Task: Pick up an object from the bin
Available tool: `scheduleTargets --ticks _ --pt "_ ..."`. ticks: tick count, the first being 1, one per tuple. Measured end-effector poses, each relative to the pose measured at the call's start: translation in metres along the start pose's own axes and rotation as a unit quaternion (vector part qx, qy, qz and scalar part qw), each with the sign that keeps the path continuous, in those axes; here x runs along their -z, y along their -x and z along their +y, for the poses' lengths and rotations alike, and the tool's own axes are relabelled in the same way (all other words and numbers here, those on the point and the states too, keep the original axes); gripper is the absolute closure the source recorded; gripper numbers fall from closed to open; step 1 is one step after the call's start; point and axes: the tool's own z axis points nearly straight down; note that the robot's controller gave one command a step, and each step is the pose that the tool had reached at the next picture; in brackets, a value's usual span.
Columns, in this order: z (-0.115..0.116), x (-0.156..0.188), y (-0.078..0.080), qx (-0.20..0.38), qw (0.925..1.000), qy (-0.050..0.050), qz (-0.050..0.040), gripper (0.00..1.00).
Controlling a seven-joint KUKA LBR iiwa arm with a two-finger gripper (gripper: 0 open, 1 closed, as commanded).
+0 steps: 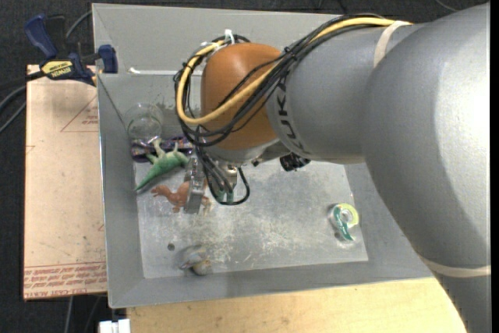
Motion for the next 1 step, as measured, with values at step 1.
scheduleTargets --ticks 1 --pt "0.0002 0.0153 0.0001 0.000 1.0000 0.000 -0.0007 1.00"
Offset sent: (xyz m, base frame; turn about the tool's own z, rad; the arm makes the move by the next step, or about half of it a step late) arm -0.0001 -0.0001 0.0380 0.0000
